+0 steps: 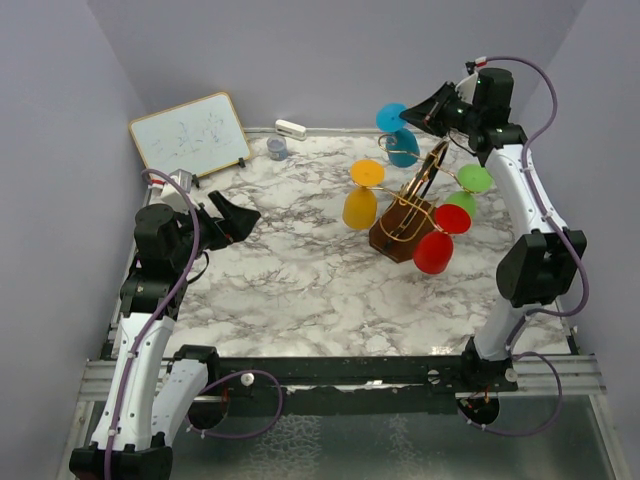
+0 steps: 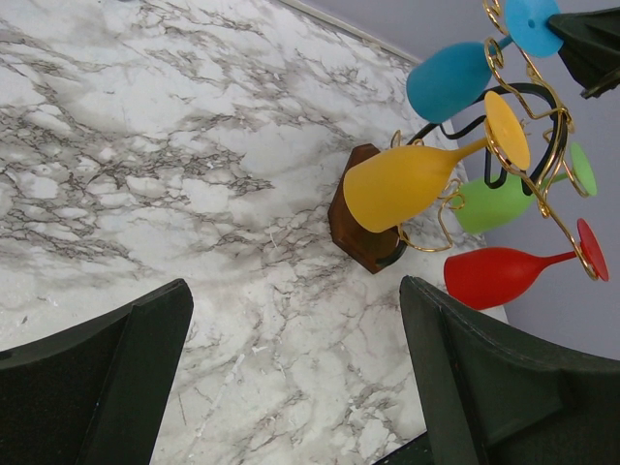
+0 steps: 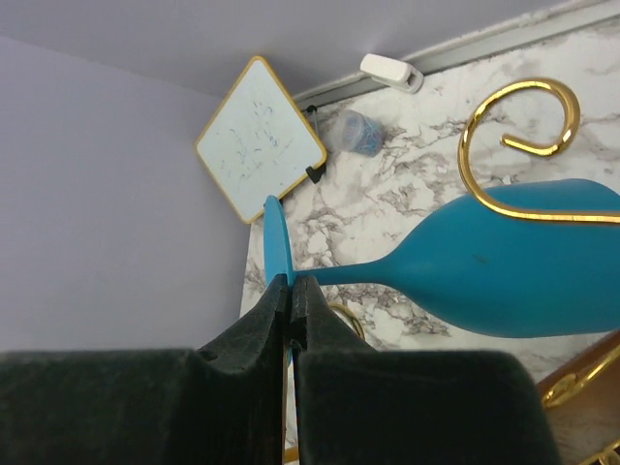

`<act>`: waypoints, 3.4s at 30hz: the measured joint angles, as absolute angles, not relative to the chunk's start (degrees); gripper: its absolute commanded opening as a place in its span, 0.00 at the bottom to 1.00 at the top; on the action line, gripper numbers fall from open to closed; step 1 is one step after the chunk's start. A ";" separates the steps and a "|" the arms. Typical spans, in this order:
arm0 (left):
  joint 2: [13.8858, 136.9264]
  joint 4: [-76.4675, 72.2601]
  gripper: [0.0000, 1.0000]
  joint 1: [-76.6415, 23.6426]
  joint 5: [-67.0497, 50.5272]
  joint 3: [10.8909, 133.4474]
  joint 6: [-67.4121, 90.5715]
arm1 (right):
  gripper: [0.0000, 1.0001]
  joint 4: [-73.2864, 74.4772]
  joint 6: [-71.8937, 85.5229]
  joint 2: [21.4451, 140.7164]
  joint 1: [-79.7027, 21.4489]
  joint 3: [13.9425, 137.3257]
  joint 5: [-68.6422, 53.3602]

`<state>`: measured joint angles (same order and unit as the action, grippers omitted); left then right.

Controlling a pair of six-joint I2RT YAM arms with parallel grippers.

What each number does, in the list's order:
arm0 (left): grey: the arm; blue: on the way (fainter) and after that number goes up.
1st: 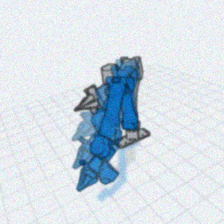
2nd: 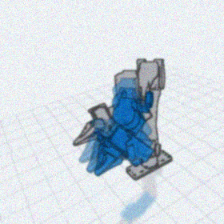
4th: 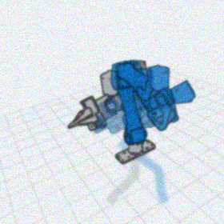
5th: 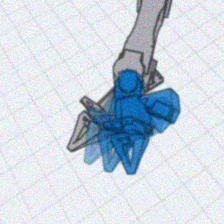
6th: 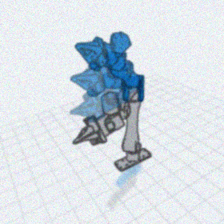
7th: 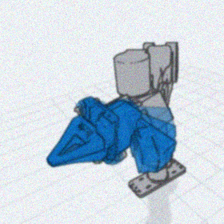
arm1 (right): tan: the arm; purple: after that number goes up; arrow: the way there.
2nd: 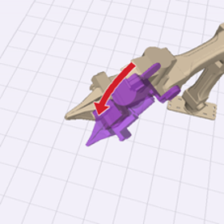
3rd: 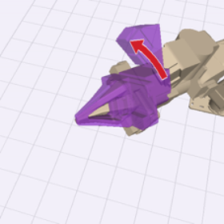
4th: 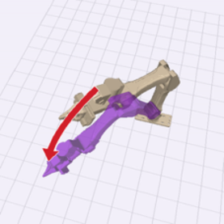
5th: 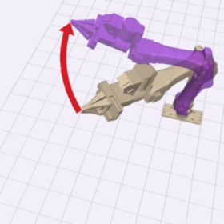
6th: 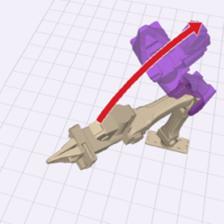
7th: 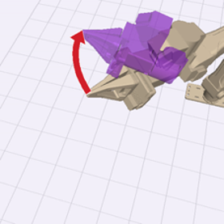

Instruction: Take the wine glass off the wine glass rack

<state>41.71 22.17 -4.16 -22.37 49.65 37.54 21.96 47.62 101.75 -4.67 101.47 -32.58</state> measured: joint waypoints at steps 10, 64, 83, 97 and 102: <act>42.54 22.00 0.88 -4.16 -22.39 50.78 37.82 | 0.01 17.45 45.58 112.44 -5.15 115.20 -42.19; 42.57 31.88 0.76 -4.21 -33.80 57.30 69.89 | 0.01 -43.62 -62.50 80.88 -78.98 50.19 30.44; 41.85 25.34 0.53 -4.21 -37.08 51.66 73.87 | 0.01 -50.28 -65.60 89.54 -81.78 51.27 30.63; 41.60 21.71 0.00 -4.36 -38.50 47.90 75.61 | 0.02 -55.51 -69.21 92.49 -82.72 51.57 32.64; 41.25 20.95 0.00 -4.58 -38.52 46.54 75.77 | 0.28 -55.22 -69.17 92.33 -83.07 50.96 33.76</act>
